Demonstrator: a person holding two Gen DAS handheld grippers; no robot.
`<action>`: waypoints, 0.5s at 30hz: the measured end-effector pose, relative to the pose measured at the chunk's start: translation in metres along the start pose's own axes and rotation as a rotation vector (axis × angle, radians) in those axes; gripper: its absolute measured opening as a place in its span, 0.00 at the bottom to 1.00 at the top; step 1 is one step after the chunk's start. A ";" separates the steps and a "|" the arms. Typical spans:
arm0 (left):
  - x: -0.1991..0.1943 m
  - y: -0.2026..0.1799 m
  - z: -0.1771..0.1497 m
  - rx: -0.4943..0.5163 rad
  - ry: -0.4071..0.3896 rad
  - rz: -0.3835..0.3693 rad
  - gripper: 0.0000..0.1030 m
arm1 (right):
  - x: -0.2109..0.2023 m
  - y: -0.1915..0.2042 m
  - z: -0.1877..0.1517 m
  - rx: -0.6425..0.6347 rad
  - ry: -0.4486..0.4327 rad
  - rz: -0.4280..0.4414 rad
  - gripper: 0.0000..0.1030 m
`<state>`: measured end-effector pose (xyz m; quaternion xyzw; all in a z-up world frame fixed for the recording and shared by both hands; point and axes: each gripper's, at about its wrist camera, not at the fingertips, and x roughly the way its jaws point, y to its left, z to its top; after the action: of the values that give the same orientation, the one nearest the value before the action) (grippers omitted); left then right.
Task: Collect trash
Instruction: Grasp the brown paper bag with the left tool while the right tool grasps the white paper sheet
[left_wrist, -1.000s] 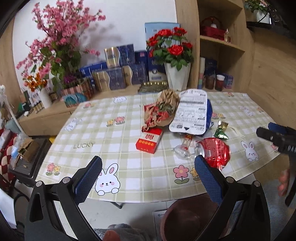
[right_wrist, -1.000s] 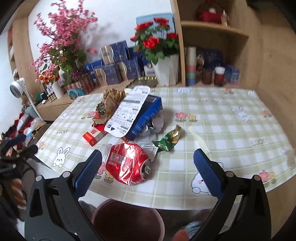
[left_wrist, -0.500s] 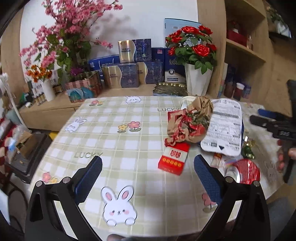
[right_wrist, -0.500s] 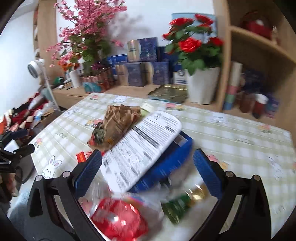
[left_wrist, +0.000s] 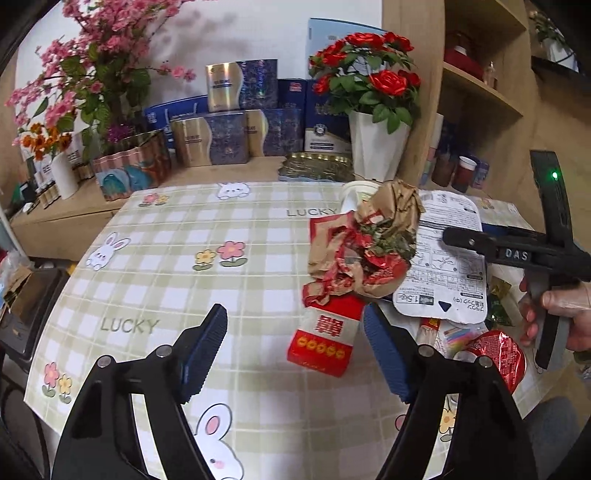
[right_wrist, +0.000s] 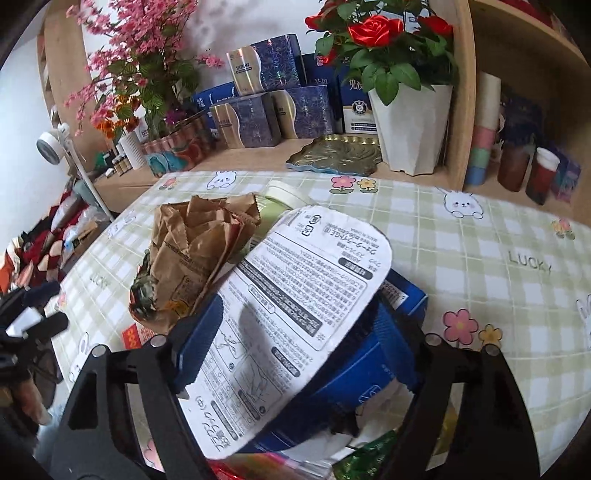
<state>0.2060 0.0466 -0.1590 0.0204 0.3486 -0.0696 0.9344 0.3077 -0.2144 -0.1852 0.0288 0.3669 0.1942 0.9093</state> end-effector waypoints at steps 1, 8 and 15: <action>0.002 -0.002 0.000 0.004 0.001 -0.007 0.72 | 0.003 0.001 0.001 0.004 0.022 0.007 0.44; 0.015 -0.016 0.010 0.014 0.009 -0.076 0.72 | -0.034 0.008 0.014 0.103 -0.091 0.154 0.16; 0.025 -0.038 0.027 0.053 -0.008 -0.126 0.73 | -0.109 0.007 0.017 0.115 -0.322 0.087 0.07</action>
<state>0.2361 0.0036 -0.1545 0.0226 0.3437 -0.1377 0.9287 0.2459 -0.2473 -0.1002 0.1272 0.2256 0.2049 0.9439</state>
